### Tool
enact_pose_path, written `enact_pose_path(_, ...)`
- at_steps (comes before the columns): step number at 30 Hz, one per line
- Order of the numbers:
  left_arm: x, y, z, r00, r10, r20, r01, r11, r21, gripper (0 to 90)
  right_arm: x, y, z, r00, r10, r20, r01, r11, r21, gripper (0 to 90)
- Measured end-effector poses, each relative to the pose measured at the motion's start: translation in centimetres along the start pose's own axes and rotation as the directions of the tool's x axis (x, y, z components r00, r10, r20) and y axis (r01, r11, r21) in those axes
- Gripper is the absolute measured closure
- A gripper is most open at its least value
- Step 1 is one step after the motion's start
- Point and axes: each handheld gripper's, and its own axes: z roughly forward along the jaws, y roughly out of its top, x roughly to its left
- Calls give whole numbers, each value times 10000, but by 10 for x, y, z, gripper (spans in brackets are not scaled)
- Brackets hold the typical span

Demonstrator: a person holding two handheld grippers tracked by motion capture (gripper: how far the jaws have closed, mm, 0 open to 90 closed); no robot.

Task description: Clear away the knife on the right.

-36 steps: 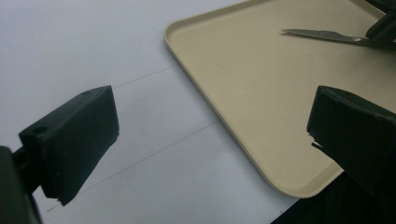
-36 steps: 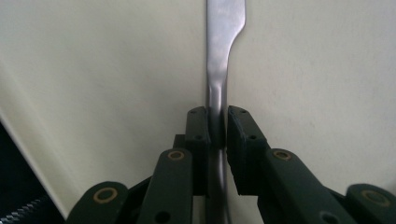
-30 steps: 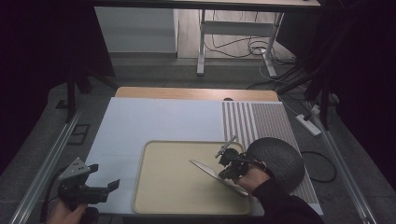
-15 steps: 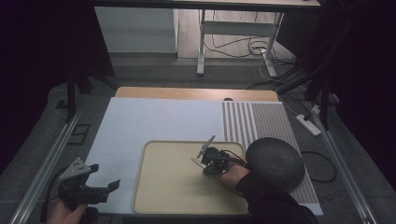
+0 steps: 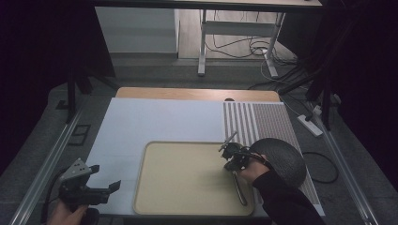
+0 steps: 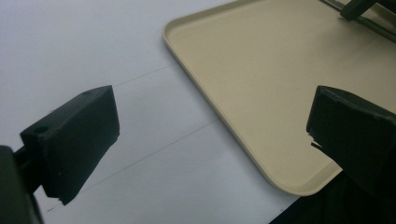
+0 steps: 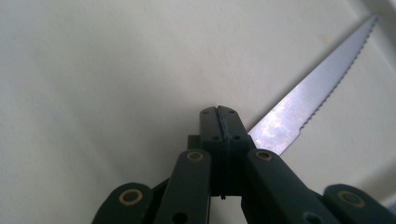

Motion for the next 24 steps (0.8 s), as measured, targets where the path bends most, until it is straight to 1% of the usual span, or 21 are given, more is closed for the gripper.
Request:
enact_pose_path(11, 0, 0, 0, 10000, -18, -21, 18, 10000, 0, 21, -10, -23, -8, 9989, 471, -38, -470, 9989, 61, 900)
enact_pose_path(13, 0, 0, 0, 10000, -12, -20, 12, 10000, 6, 21, -10, -24, -8, 9986, 526, -77, -526, 9986, 83, 900)
enact_pose_path(17, 0, 0, 0, 10000, -12, -26, 12, 10000, 0, 22, -10, -23, -9, 9987, 516, -9, -516, 9986, 140, 898)
enact_pose_path(19, 0, 0, 0, 10000, -10, -24, 10, 10000, 1, 22, -10, -23, -9, 9978, 652, -100, -651, 9978, 128, 877)
enact_pose_path(21, 0, 0, 0, 10000, -4, -21, 4, 10000, 0, 22, -10, -23, -9, 9969, 770, -126, -769, 9970, 66, 857)
enact_pose_path(24, 0, 0, 0, 10000, 2, -22, -2, 10000, -1, 22, -10, -21, -12, 9951, 956, -233, -961, 9951, -219, 815)
